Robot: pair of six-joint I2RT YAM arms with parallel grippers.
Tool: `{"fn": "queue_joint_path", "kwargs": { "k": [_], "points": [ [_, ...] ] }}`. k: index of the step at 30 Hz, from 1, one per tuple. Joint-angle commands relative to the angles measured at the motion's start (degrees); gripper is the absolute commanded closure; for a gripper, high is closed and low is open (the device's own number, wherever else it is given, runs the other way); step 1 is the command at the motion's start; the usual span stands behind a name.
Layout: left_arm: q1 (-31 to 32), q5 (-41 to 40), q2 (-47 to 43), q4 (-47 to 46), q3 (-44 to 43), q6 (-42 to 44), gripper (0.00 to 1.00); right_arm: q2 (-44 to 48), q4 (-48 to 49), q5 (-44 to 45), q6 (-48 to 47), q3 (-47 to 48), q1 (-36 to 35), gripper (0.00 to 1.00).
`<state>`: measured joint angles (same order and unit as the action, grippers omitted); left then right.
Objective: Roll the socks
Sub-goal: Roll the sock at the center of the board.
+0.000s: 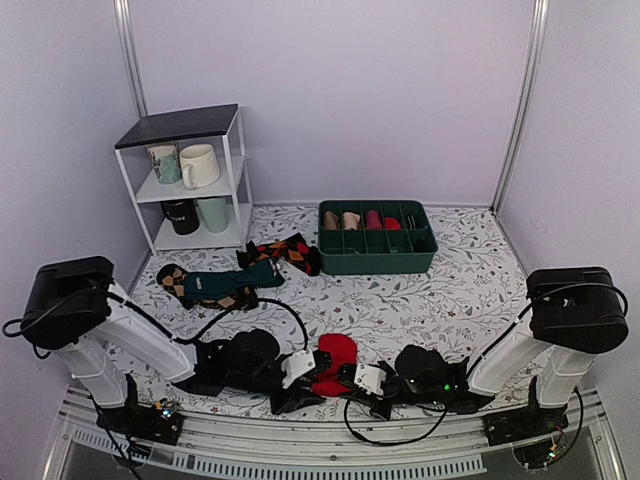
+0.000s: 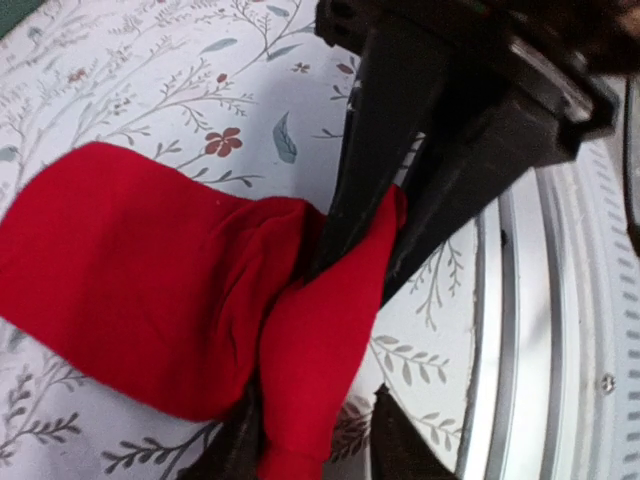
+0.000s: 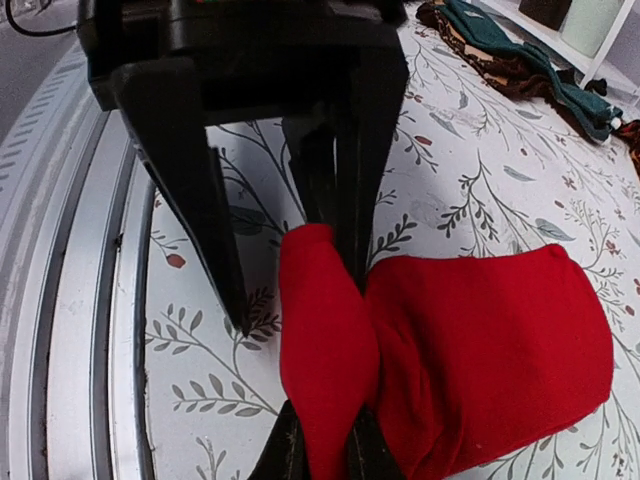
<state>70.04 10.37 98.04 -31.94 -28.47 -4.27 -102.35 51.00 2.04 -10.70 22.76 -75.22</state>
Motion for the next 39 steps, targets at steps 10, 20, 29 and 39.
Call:
{"fn": "queue_joint_path", "kwargs": {
  "k": [10, 20, 29, 39],
  "points": [
    [4.77, -10.7, -21.49, -4.99, 11.39, 19.8, 0.6, -3.9, -18.92, -26.94, 21.09, 2.8, 8.61, 0.96],
    [6.56, -10.51, -12.82, -9.75, 9.61, 22.57, 0.6, -9.77, -23.25, -35.54, 26.12, 6.11, 13.14, 0.96],
    [6.92, -13.88, -3.18, -12.44, 6.55, 25.02, 0.53, -10.73, -24.55, -36.67, 26.08, 6.13, 14.44, 0.95],
    [7.1, -16.33, 0.08, -9.38, 4.11, 23.66, 0.72, -11.03, -24.64, -37.58, 26.08, 6.1, 14.66, 0.96]
  ]
}}
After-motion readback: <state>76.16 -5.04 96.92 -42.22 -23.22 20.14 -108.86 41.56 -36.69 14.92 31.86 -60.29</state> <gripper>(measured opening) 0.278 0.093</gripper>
